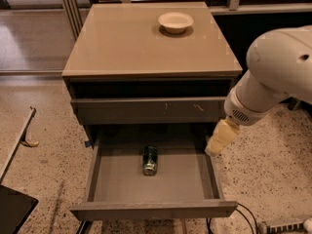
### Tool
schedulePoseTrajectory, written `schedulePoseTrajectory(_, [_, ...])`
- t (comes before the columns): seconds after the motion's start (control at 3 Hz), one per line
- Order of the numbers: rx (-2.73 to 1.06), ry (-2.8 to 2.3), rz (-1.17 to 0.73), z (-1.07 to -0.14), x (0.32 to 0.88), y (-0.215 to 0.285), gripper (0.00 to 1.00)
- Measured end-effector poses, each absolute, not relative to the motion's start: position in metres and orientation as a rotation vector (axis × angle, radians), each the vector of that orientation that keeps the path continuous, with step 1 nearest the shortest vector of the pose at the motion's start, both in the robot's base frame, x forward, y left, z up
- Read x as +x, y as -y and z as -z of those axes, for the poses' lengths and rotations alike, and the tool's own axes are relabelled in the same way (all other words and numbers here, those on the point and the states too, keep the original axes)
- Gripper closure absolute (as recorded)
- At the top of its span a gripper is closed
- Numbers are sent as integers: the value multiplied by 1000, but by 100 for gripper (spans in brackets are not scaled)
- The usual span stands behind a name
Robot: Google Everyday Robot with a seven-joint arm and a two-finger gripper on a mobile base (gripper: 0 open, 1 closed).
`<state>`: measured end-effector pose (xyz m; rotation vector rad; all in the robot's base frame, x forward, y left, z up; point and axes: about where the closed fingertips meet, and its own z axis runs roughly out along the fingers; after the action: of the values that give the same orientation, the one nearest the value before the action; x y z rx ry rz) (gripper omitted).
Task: Pick green can from middle drawer and place on counter
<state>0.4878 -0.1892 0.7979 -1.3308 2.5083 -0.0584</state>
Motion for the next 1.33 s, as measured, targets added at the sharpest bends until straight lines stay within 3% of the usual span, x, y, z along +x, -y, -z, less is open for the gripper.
schedulePoseTrajectory(0.67, [-984,-2659,-64,-688,545,165,0])
schedulePoseTrajectory(1.33, [-805,-2758,-385,-611,561,94,0])
